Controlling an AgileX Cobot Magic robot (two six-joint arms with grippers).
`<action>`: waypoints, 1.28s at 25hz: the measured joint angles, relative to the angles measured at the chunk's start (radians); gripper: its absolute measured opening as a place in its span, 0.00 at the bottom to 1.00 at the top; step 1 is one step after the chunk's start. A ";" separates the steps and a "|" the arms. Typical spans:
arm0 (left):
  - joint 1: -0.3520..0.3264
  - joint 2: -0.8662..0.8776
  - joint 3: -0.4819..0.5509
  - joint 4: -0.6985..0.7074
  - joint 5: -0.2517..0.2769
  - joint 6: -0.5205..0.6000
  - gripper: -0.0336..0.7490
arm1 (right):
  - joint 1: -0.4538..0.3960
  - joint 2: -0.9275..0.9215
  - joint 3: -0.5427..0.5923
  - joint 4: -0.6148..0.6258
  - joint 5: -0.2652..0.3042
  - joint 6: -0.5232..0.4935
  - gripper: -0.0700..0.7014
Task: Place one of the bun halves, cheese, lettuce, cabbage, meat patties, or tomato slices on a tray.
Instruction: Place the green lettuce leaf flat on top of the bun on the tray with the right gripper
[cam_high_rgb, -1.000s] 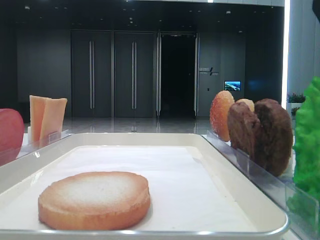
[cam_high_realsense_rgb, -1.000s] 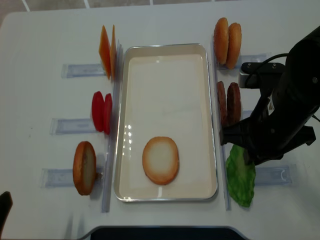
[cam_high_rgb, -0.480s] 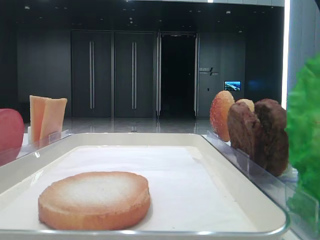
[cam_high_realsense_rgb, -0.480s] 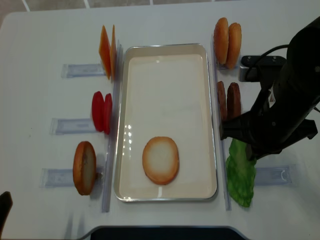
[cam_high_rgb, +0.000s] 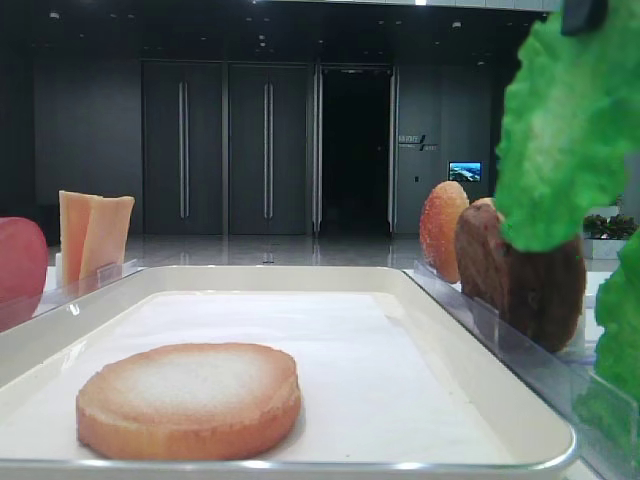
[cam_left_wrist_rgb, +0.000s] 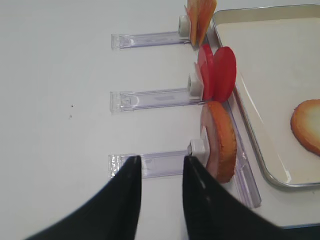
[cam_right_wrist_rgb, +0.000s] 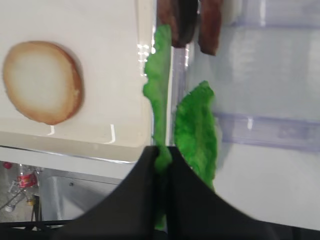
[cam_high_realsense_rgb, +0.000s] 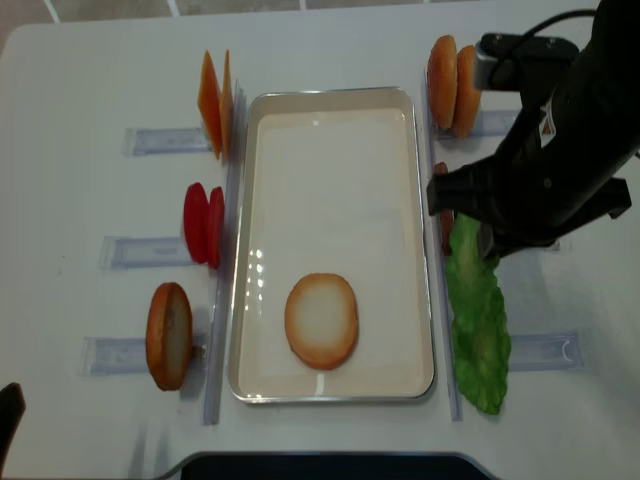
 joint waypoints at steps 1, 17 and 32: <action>0.000 0.000 0.000 0.000 0.000 0.000 0.32 | 0.000 0.000 -0.022 0.013 0.000 -0.010 0.13; 0.000 0.000 0.000 0.000 0.000 0.000 0.32 | 0.014 0.000 -0.076 0.293 -0.004 -0.222 0.13; 0.000 0.000 0.000 0.000 0.000 0.000 0.32 | 0.149 0.002 0.086 0.429 -0.542 -0.262 0.13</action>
